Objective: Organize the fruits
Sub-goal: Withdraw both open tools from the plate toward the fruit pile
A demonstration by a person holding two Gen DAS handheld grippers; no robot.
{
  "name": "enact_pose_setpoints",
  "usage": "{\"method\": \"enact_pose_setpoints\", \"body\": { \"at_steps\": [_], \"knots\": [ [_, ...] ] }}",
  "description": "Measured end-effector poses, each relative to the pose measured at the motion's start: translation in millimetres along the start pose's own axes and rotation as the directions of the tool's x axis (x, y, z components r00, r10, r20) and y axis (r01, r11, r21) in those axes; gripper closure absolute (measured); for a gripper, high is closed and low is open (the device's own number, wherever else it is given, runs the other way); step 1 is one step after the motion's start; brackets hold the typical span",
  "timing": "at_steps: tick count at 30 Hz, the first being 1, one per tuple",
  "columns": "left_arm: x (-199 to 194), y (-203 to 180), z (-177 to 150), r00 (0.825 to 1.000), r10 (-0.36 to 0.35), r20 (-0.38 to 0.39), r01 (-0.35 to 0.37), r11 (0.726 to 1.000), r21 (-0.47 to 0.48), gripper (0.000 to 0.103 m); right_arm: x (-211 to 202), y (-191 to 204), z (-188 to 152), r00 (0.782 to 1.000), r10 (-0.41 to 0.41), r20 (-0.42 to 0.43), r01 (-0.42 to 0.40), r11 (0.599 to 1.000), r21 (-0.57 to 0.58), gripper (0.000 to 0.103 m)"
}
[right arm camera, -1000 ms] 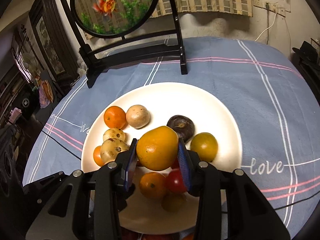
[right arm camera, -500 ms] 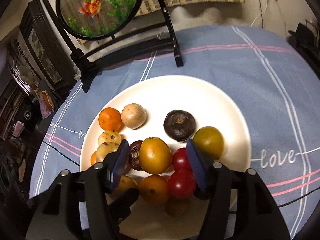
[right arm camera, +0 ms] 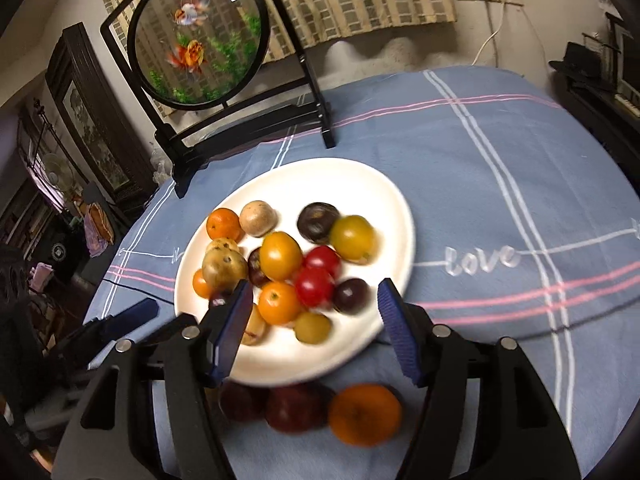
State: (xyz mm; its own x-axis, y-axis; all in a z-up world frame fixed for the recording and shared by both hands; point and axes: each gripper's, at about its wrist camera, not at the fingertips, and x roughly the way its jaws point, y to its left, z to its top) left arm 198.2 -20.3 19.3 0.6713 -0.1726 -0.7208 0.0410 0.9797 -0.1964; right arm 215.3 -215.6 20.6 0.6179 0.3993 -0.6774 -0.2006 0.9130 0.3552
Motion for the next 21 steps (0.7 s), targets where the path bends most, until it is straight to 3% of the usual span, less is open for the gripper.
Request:
{"method": "enact_pose_setpoints", "body": {
  "at_steps": [14, 19, 21],
  "knots": [
    [-29, 15, -57, 0.996, 0.085, -0.018, -0.084, 0.995, 0.047, 0.023, -36, -20, -67, 1.000, -0.006, -0.012, 0.006, 0.999, 0.034, 0.038],
    [-21, 22, -75, 0.983, 0.178, -0.034, -0.173, 0.978, 0.120, 0.023, -39, -18, -88, 0.999, -0.018, -0.031, 0.018, 1.000, 0.014, 0.037],
    [-19, 27, -79, 0.982, 0.181, -0.050, -0.175, 0.978, 0.117, 0.023, -38, -18, -94, 0.999, -0.019, -0.041, 0.019, 1.000, 0.010, 0.037]
  ]
}}
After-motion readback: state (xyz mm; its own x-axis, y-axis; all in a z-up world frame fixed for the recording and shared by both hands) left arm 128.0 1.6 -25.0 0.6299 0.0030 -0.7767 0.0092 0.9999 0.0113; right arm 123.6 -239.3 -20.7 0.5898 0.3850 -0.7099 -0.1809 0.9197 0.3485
